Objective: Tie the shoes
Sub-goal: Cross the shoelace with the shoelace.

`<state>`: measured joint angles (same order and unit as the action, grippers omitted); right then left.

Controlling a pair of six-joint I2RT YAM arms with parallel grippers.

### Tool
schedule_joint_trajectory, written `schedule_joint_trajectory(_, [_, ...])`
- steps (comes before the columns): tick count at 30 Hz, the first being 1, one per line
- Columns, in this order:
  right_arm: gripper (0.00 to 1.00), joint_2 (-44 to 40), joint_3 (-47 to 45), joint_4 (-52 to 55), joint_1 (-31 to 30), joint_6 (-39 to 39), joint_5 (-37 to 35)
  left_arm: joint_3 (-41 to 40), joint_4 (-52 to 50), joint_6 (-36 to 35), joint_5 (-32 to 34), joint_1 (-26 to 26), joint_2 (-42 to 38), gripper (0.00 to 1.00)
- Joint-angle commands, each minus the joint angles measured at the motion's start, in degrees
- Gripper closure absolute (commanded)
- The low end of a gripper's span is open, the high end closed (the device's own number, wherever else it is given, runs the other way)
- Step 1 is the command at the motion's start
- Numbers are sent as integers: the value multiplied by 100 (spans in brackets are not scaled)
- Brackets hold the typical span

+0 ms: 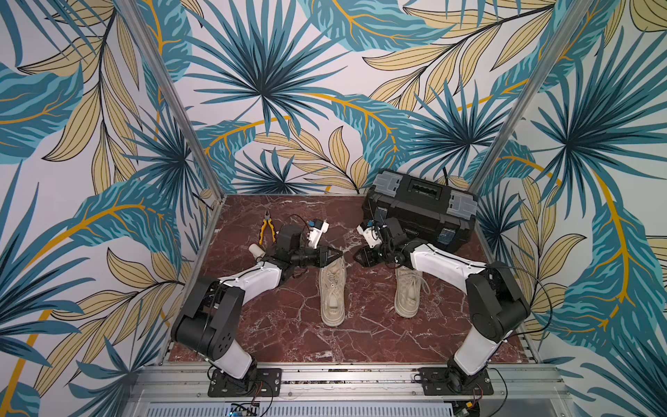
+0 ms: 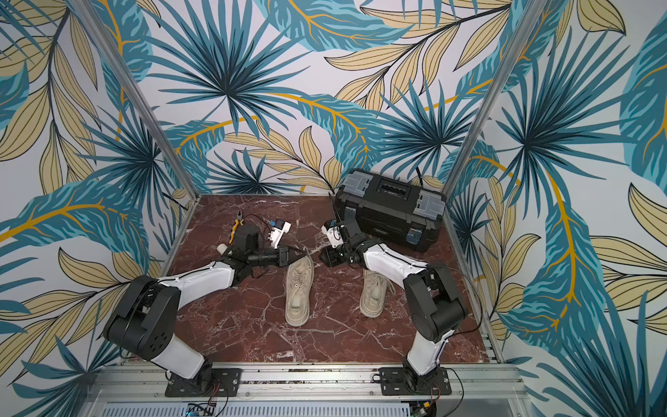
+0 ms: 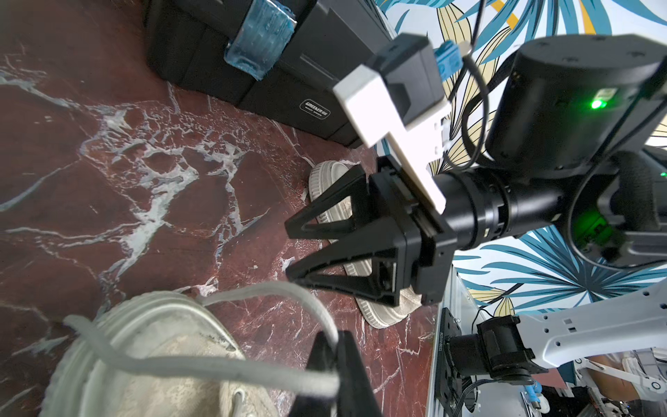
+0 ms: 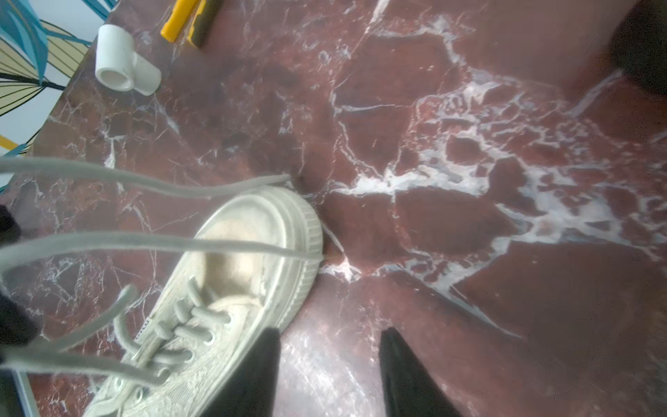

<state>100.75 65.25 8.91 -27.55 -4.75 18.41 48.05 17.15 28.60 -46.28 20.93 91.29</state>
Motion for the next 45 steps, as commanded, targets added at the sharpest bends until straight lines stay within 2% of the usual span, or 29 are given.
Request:
schedule_joint_trajectory(1, [50, 207, -86, -797, -117, -41, 448, 11, 61, -21, 53, -30, -83, 96])
schedule_joint_trajectory(14, [50, 932, 454, -1058, -303, -17, 552, 42, 19, -14, 25, -41, -36, 96])
schedule_joint_trajectory(16, [59, 947, 471, -1083, -305, -15, 517, 54, -1, -12, 28, -41, -31, 96])
schedule_joint_trajectory(20, [89, 711, 245, -1119, -297, 29, 322, 63, -27, -21, 77, -41, -21, 96])
schedule_joint_trajectory(22, [100, 513, 117, -1043, -303, 100, 182, 77, -46, -26, 93, -41, 3, 96])
schedule_joint_trajectory(27, [100, -55, -125, -489, -300, 315, -121, 192, -197, -99, 119, -42, 151, 98])
schedule_joint_trajectory(34, [100, -777, -261, 236, -307, 223, 130, 310, -173, -118, 44, -3, 436, 99])
schedule_joint_trajectory(45, [100, -1520, -324, 246, -523, -325, 547, 378, -90, -94, 114, 126, 761, 99])
